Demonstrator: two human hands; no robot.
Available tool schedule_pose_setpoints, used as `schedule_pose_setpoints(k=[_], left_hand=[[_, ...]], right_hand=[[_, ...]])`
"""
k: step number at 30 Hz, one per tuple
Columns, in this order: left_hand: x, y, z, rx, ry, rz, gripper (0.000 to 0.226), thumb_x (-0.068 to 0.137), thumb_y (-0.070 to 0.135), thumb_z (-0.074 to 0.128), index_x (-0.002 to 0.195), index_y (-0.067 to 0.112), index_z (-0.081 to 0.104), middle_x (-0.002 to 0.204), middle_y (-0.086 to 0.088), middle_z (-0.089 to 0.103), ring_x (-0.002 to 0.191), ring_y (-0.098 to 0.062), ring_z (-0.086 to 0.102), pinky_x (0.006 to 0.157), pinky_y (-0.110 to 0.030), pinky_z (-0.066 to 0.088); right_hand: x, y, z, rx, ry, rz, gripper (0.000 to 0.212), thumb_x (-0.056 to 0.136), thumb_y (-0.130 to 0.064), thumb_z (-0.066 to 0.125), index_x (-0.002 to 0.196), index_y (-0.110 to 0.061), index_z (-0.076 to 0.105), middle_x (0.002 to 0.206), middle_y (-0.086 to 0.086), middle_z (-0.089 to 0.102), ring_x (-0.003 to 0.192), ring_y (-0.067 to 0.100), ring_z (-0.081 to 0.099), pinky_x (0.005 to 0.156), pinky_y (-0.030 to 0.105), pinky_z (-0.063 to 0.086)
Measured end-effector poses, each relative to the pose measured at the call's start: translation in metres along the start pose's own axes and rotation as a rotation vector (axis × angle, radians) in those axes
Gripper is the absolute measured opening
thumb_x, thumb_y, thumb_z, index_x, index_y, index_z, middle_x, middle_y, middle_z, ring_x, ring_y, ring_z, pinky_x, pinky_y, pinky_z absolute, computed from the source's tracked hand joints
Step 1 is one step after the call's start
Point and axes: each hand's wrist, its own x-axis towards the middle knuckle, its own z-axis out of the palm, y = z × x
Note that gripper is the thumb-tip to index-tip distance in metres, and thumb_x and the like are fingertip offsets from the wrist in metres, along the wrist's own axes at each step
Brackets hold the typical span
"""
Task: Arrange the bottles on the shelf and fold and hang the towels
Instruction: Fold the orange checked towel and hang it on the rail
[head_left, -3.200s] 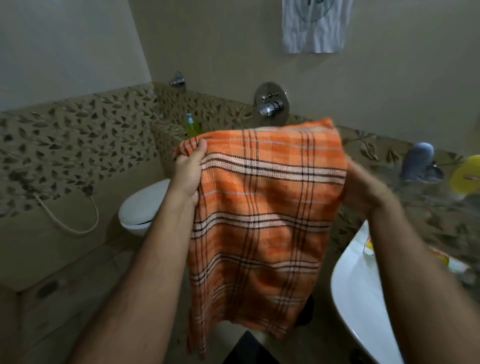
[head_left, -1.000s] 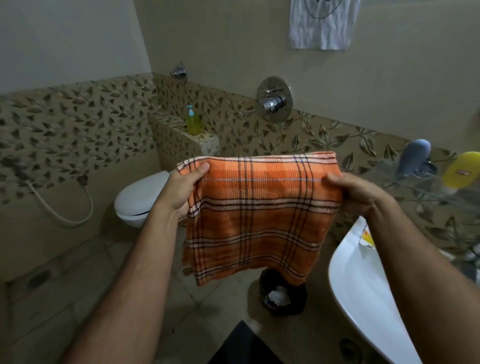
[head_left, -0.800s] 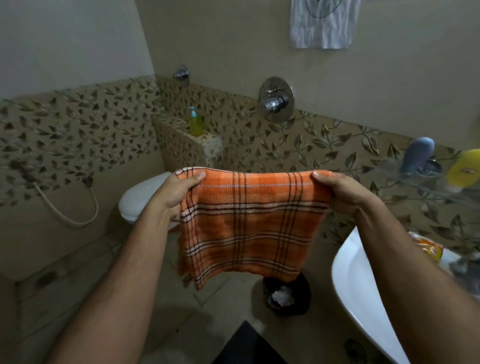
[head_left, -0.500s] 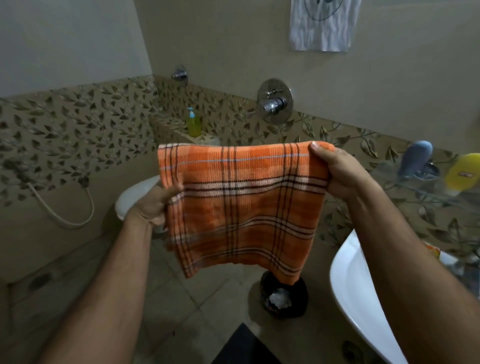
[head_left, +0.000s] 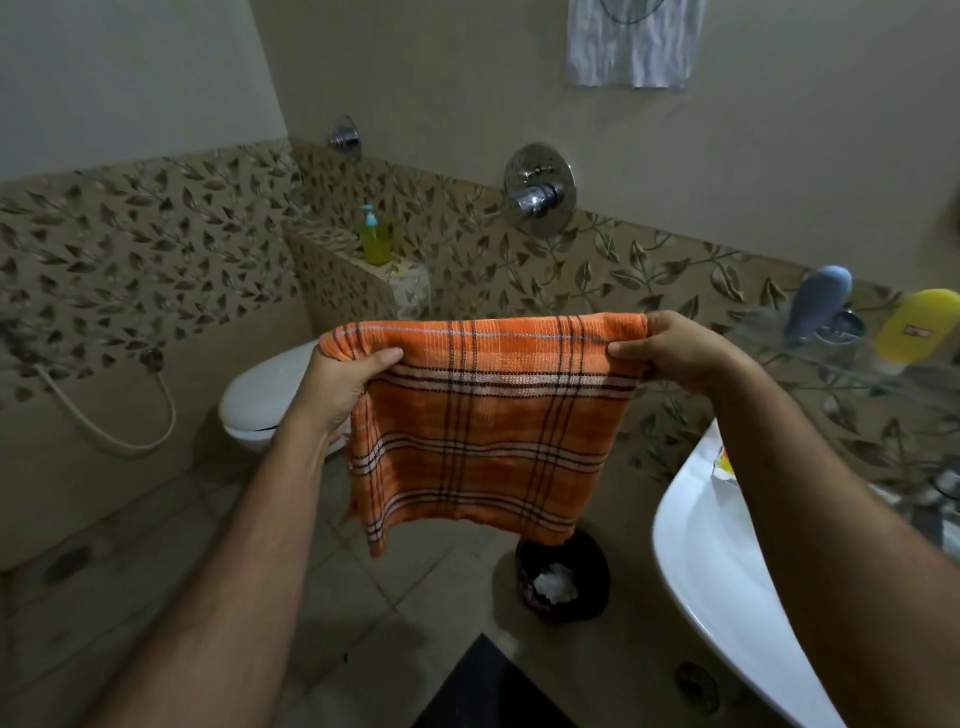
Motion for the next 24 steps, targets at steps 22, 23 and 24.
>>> schedule_pose_setpoints(k=[22, 23, 24], left_hand=[[-0.025, -0.009, 0.025, 0.384, 0.685, 0.225, 0.073, 0.063, 0.031, 0.085, 0.121, 0.005, 0.049, 0.122, -0.018, 0.053, 0.108, -0.024, 0.054, 0.096, -0.024, 0.041], [-0.026, -0.011, 0.023, 0.405, 0.687, 0.259, 0.070, 0.066, 0.023, 0.085, 0.121, 0.001, 0.047, 0.121, -0.020, 0.050, 0.109, -0.027, 0.053, 0.094, -0.022, 0.039], [-0.027, -0.014, 0.020, 0.414, 0.685, 0.291, 0.070, 0.067, 0.022, 0.084, 0.121, -0.001, 0.045, 0.121, -0.022, 0.049, 0.109, -0.030, 0.052, 0.095, -0.025, 0.040]], right_hand=[[-0.001, -0.009, 0.031, 0.226, 0.363, -0.315, 0.018, 0.099, -0.021, 0.054, 0.112, -0.020, 0.067, 0.108, 0.004, 0.071, 0.101, 0.018, 0.069, 0.089, 0.039, 0.057], [-0.001, -0.010, 0.032, 0.234, 0.357, -0.319, 0.018, 0.099, -0.020, 0.054, 0.111, -0.020, 0.066, 0.107, 0.004, 0.072, 0.100, 0.019, 0.069, 0.090, 0.040, 0.057], [-0.001, -0.010, 0.032, 0.244, 0.348, -0.328, 0.017, 0.099, -0.019, 0.053, 0.110, -0.020, 0.066, 0.106, 0.004, 0.072, 0.099, 0.019, 0.069, 0.090, 0.040, 0.057]])
